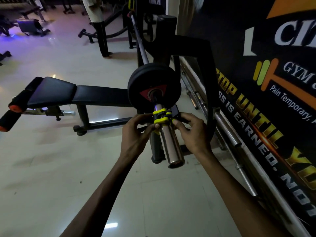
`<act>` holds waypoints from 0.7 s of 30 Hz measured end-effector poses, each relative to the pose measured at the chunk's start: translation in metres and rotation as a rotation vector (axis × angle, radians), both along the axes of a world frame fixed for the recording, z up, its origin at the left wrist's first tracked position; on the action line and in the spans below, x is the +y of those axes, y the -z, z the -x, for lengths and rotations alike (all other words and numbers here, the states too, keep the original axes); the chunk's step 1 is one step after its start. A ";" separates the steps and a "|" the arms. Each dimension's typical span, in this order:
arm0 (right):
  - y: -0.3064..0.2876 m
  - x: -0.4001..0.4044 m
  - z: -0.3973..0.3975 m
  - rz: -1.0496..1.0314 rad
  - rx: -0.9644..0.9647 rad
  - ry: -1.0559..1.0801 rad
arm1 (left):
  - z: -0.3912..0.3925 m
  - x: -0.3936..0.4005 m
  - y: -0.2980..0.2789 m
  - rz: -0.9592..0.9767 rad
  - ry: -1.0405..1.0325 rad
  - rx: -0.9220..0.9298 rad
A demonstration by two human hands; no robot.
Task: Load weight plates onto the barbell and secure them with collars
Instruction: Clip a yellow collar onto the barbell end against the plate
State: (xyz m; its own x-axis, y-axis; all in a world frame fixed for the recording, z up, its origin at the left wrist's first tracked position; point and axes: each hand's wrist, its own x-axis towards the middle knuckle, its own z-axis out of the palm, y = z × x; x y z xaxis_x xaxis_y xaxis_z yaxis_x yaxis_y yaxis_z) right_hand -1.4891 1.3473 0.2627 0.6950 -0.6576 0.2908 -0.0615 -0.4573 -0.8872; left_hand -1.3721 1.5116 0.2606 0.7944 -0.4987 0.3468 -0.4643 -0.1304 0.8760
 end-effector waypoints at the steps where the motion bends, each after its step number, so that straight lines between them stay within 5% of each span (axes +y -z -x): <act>1: 0.000 -0.001 -0.006 0.002 -0.004 0.010 | -0.006 -0.003 0.001 0.005 -0.003 0.004; 21: 0.005 -0.044 -0.100 0.133 -0.097 0.054 | -0.084 -0.061 -0.001 -0.008 -0.140 -0.062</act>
